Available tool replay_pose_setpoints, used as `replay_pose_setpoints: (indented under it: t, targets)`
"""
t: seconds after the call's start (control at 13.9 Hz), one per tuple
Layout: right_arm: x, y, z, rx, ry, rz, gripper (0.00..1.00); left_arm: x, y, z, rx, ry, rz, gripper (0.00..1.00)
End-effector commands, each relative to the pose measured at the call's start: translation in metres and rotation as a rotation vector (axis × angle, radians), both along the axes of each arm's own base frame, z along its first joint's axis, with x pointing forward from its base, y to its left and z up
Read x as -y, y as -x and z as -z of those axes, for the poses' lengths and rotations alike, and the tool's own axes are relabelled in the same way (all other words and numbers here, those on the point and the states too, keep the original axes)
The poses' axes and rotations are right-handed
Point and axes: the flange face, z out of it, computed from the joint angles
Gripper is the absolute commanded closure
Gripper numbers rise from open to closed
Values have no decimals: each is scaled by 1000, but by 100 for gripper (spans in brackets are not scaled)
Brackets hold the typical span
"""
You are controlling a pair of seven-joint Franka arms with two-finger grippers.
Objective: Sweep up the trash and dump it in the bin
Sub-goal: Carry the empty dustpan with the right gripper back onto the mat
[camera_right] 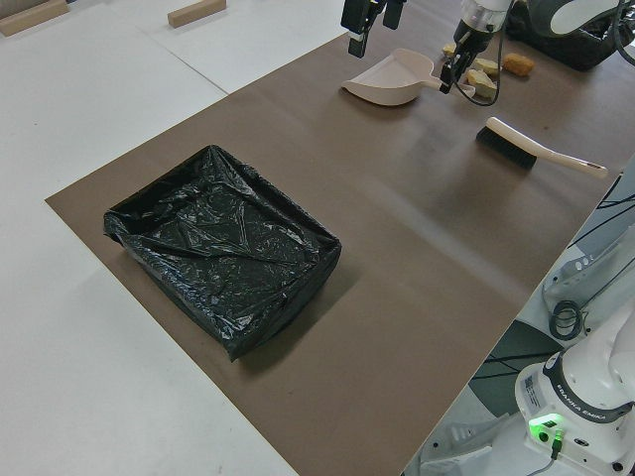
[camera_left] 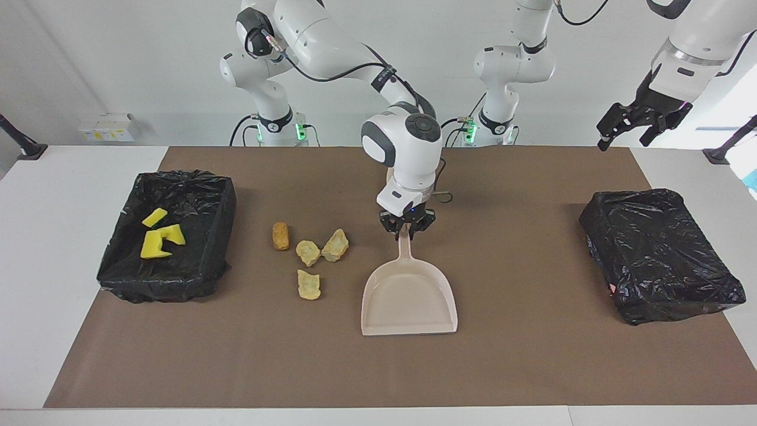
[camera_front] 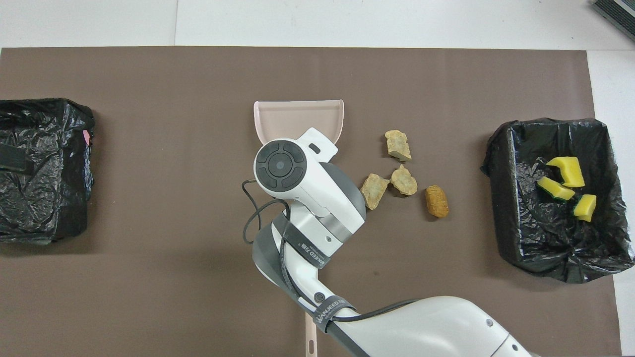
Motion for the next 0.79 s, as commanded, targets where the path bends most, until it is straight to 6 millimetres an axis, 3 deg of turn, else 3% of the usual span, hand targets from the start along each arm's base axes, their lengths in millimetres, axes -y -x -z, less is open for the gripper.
replay_pose_setpoints:
  t: [0.0, 0.14, 0.5, 0.72]
  targets:
    - [12, -8, -30, 25, 7, 20, 0, -2, 4, -5, -5, -16, -2, 0]
    - [33, -14, -60, 33, -1, 26, 0, -2, 4, -5, -5, -16, -2, 0]
    - [134, -36, -127, -44, -4, -110, 0, -2, 5, -6, -4, -16, -2, 0]
    - [190, -46, -146, -79, 16, -187, 0, -2, 5, -6, -4, -16, -2, 0]
